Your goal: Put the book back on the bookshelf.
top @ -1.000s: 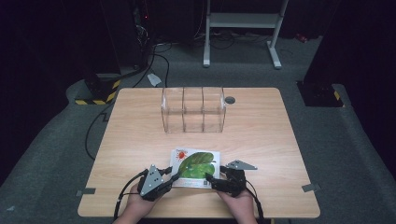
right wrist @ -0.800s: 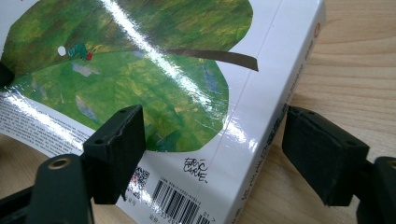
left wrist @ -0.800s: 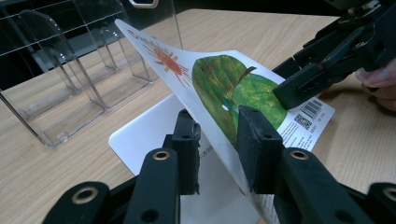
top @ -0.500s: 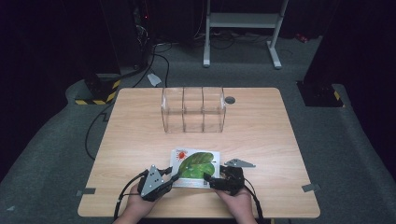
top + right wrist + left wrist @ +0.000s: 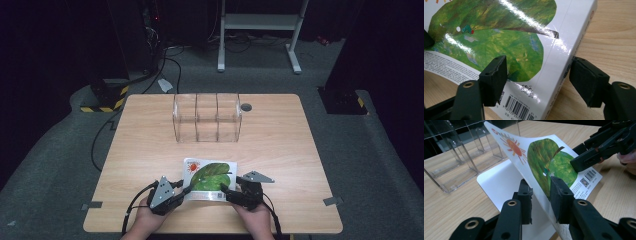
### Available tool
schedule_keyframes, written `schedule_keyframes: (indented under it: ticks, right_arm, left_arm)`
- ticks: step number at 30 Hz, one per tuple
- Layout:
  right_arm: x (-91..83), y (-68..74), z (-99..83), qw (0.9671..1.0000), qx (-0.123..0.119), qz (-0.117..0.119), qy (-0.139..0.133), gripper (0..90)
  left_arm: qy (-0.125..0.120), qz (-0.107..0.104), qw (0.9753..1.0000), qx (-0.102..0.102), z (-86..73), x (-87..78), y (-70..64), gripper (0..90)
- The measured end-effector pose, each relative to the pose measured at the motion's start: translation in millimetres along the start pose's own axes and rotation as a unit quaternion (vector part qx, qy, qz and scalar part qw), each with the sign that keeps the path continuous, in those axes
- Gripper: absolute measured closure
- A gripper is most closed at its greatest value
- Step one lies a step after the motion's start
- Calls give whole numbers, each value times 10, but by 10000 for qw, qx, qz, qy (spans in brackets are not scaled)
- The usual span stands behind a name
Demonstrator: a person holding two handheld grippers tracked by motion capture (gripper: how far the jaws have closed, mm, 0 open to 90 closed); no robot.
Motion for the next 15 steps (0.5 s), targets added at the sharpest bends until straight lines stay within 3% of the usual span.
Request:
schedule_keyframes:
  ticks: [15]
  right_arm:
    - [-71,18,38,9990,-242,-200,-305,366]
  left_arm:
    - [26,-21,9999,-123,-16,7,13,716]
Point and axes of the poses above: each handheld gripper's, and its own axes: x roughly forward along the jaws, z roughly out of its top, y roughly to its left, the point moved 8 cm from there along x, roughly forward along the jaws, and after that the axes turned 13 degrees about x, right-handed, at the moved point
